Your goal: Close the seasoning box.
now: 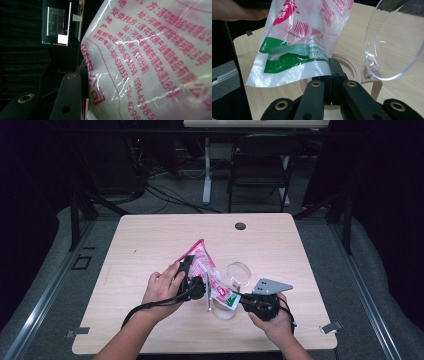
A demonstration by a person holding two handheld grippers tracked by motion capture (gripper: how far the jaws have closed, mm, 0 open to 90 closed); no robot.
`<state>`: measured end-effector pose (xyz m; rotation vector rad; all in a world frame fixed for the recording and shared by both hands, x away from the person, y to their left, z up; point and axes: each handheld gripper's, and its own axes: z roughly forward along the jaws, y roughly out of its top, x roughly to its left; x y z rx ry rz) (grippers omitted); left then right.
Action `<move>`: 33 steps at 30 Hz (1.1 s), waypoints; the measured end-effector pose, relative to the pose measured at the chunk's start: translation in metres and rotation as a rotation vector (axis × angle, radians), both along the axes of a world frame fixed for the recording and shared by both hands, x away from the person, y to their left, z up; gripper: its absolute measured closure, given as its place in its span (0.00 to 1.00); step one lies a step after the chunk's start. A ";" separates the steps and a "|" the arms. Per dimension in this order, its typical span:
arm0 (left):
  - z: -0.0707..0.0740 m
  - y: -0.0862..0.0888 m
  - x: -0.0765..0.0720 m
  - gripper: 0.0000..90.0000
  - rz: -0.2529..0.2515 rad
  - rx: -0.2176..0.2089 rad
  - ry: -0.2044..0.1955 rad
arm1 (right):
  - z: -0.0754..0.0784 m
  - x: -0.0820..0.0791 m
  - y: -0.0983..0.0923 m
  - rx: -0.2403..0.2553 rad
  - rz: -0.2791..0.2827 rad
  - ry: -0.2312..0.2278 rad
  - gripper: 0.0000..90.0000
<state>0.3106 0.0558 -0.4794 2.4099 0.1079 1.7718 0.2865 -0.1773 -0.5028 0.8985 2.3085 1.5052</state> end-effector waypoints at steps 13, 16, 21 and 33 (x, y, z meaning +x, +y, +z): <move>0.002 -0.002 -0.001 0.65 0.003 0.010 -0.007 | 0.000 0.001 -0.001 -0.003 -0.002 0.002 1.00; 0.002 -0.002 -0.001 0.65 -0.003 0.012 -0.015 | -0.001 0.001 -0.001 -0.002 -0.004 0.002 1.00; 0.002 -0.003 -0.002 0.65 -0.006 0.020 -0.014 | -0.001 0.001 -0.002 -0.004 -0.006 0.005 1.00; 0.002 -0.006 -0.001 0.65 -0.019 0.026 -0.018 | -0.002 0.000 -0.004 -0.006 -0.015 0.006 1.00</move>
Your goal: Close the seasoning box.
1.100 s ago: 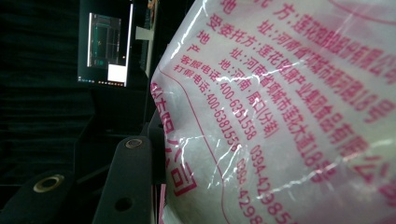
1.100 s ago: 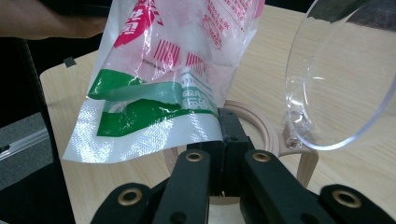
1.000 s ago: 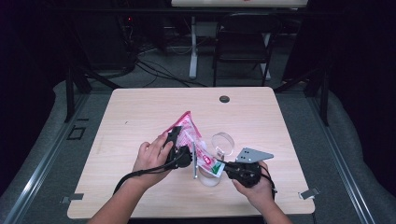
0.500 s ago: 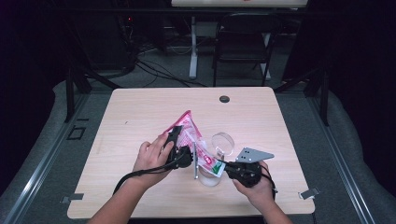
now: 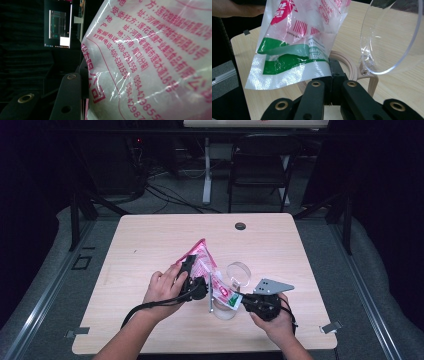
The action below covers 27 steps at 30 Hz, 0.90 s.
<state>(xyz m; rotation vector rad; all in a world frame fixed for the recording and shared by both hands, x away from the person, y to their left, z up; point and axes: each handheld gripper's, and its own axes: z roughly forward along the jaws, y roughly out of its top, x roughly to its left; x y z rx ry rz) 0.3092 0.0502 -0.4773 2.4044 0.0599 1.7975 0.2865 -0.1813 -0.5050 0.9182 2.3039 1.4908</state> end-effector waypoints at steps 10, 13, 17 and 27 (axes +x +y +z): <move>0.001 -0.003 -0.001 0.65 -0.003 0.009 -0.002 | -0.001 -0.001 -0.002 -0.005 -0.007 0.003 1.00; 0.001 -0.003 -0.001 0.65 -0.005 0.011 -0.005 | -0.001 -0.001 -0.002 -0.004 -0.010 0.005 1.00; 0.001 -0.003 -0.001 0.65 -0.003 0.007 -0.001 | -0.001 -0.001 -0.003 -0.006 -0.010 0.006 1.00; 0.002 -0.003 0.000 0.65 -0.012 0.011 -0.014 | -0.002 -0.001 -0.003 -0.008 -0.008 0.006 1.00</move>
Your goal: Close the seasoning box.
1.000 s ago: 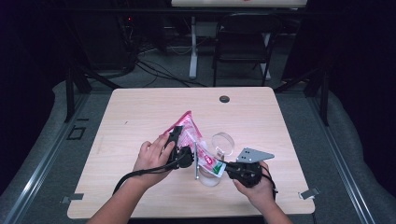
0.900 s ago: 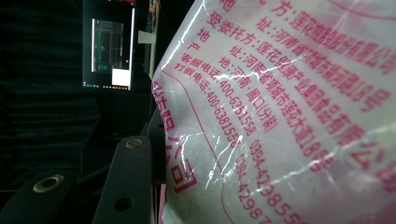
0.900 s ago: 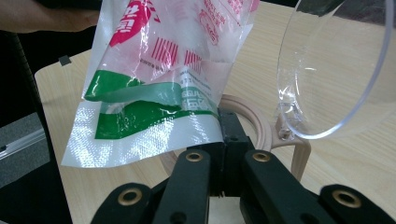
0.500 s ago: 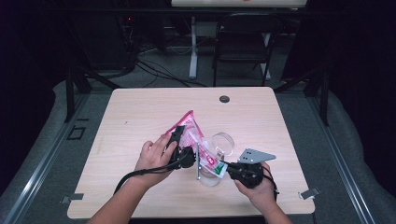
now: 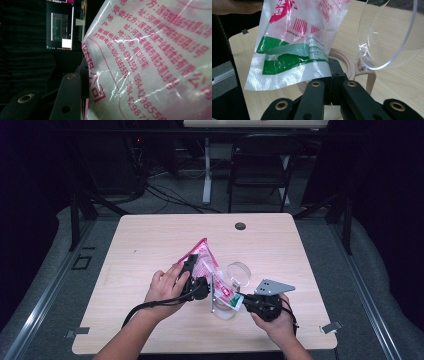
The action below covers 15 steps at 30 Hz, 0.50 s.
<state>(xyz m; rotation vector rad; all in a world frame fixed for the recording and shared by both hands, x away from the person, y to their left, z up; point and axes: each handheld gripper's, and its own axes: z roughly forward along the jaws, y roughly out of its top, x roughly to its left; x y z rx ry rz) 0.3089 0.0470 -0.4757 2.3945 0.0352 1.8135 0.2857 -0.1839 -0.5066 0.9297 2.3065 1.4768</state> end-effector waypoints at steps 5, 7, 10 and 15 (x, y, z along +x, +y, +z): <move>0.000 0.000 0.000 0.65 0.000 0.003 -0.004 | 0.000 0.000 0.000 0.003 -0.001 0.001 1.00; 0.000 0.000 0.000 0.65 0.000 0.005 -0.004 | -0.001 0.000 0.001 0.002 -0.001 0.002 1.00; 0.001 0.000 0.000 0.65 0.000 0.006 -0.004 | -0.001 0.000 0.001 0.001 -0.002 0.002 1.00; 0.001 0.000 -0.001 0.65 0.002 0.010 -0.003 | -0.001 0.000 0.001 0.001 0.000 0.003 1.00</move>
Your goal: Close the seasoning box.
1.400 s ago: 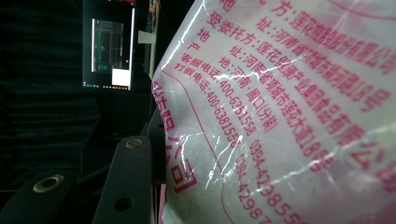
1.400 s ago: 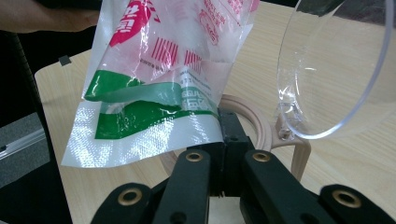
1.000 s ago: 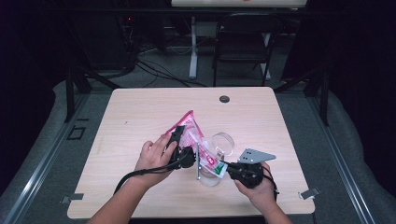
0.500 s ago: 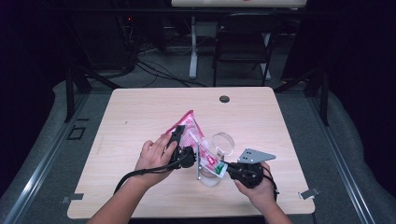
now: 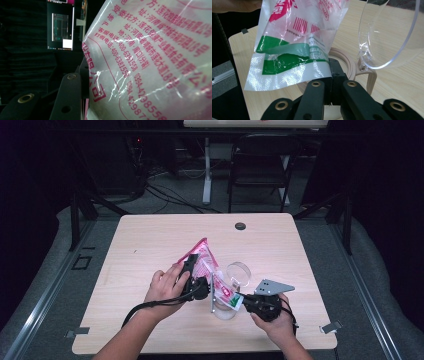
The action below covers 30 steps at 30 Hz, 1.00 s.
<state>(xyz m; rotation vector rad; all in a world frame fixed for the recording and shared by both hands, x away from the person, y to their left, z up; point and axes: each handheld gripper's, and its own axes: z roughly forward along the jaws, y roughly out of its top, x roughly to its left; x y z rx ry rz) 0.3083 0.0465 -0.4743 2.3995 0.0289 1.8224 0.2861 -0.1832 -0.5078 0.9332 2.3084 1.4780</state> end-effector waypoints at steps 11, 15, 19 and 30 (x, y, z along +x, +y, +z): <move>0.001 -0.001 0.000 0.65 0.001 0.005 -0.004 | 0.000 0.000 0.000 0.001 -0.001 -0.001 1.00; 0.001 -0.001 0.000 0.65 0.001 0.004 -0.004 | 0.000 0.000 0.000 0.001 -0.001 0.001 1.00; 0.002 -0.001 -0.001 0.65 0.000 0.008 -0.005 | 0.000 0.000 0.000 0.000 -0.001 0.002 1.00; 0.002 -0.001 -0.001 0.65 -0.002 0.007 -0.009 | 0.000 0.000 0.000 0.002 -0.003 0.001 1.00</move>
